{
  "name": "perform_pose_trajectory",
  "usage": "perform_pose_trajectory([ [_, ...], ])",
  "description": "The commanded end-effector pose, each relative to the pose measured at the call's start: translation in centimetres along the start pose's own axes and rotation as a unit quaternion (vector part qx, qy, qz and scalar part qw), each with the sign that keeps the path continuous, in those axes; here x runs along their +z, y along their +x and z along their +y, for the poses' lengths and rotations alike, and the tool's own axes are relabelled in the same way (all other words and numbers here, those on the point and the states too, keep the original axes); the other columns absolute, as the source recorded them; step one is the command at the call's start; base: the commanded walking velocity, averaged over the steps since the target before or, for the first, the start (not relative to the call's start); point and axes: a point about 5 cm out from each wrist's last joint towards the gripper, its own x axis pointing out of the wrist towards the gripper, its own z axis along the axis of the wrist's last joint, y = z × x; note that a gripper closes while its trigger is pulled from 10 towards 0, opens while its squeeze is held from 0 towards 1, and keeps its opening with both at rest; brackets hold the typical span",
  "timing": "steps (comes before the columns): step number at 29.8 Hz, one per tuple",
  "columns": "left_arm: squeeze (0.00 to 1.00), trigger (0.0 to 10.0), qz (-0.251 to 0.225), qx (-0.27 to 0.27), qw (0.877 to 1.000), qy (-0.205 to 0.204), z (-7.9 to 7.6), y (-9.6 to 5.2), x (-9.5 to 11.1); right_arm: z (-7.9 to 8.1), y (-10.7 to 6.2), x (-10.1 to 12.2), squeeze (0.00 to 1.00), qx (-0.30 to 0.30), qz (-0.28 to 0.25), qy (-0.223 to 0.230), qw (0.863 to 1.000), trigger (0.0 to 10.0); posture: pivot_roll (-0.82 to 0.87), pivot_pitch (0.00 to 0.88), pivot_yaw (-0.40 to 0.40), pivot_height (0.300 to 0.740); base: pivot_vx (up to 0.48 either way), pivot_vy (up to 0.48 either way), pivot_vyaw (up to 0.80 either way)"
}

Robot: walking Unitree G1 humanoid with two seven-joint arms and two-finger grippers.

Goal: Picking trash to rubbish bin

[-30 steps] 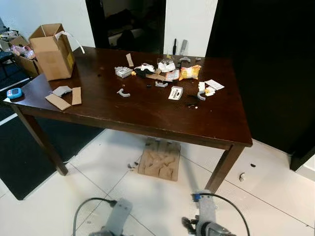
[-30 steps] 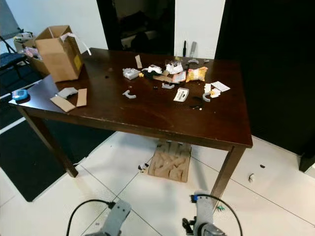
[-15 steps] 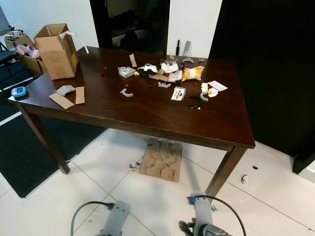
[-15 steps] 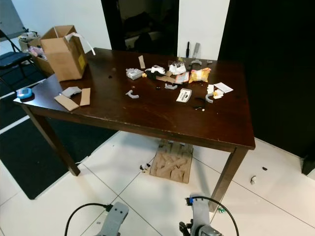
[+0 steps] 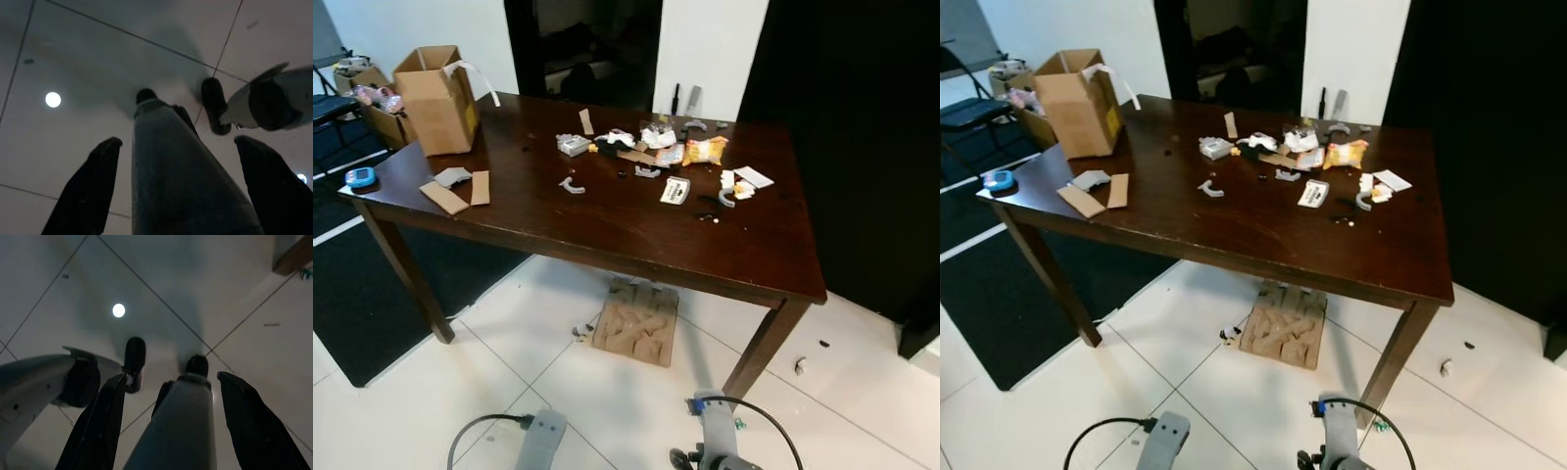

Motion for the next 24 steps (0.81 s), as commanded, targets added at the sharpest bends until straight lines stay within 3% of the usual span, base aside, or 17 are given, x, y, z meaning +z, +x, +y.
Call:
perform_pose_trajectory([
  [1, 0.0, 10.0, 0.006, 0.004, 1.0, 0.0, 0.5, -0.3, -0.4, 0.1, 0.0, -0.3, 0.0, 0.001, 0.008, 0.002, 1.0, 10.0, 0.01, 0.0, -0.012, 0.74, 0.0, 0.0, 0.0],
  [4, 0.0, 10.0, 0.007, 0.002, 1.0, 0.005, 0.2, -0.1, -0.3, -0.4, -0.1, 0.4, 0.0, 0.0, 0.002, -0.027, 1.0, 10.0, 0.02, 0.0, -0.041, 0.74, 0.0, 0.0, 0.0],
  [8, 0.0, 10.0, -0.008, -0.007, 1.0, -0.005, -0.7, 0.3, 0.8, -1.5, -0.3, 1.0, 0.0, -0.014, -0.009, -0.016, 1.0, 10.0, 0.0, 0.0, -0.046, 0.74, 0.0, 0.0, 0.0],
  [12, 0.0, 10.0, -0.008, -0.005, 1.0, -0.001, -0.6, 0.4, 1.0, -1.7, -0.3, 1.4, 0.0, -0.016, -0.012, -0.015, 1.0, 10.0, 0.01, 0.0, -0.054, 0.74, 0.0, 0.0, 0.0],
  [15, 0.0, 10.0, -0.015, 0.01, 1.0, -0.019, 0.2, 0.2, 1.2, -1.1, -0.2, 1.8, 0.0, -0.004, -0.014, -0.035, 0.999, 10.0, 0.03, 0.0, -0.058, 0.74, 0.0, 0.0, 0.0],
  [18, 0.0, 10.0, -0.008, 0.019, 1.0, -0.011, 1.3, -0.3, 0.5, 0.3, 0.2, 1.1, 0.0, 0.009, -0.012, 0.01, 1.0, 10.0, 0.02, 0.0, -0.035, 0.74, 0.0, 0.0, 0.0],
  [24, 0.0, 10.0, -0.004, 0.024, 1.0, -0.007, 1.9, -0.6, 0.3, 1.1, 0.3, 1.1, 0.0, 0.02, -0.011, -0.013, 1.0, 10.0, 0.02, 0.0, -0.025, 0.74, 0.0, 0.0, 0.0],
])
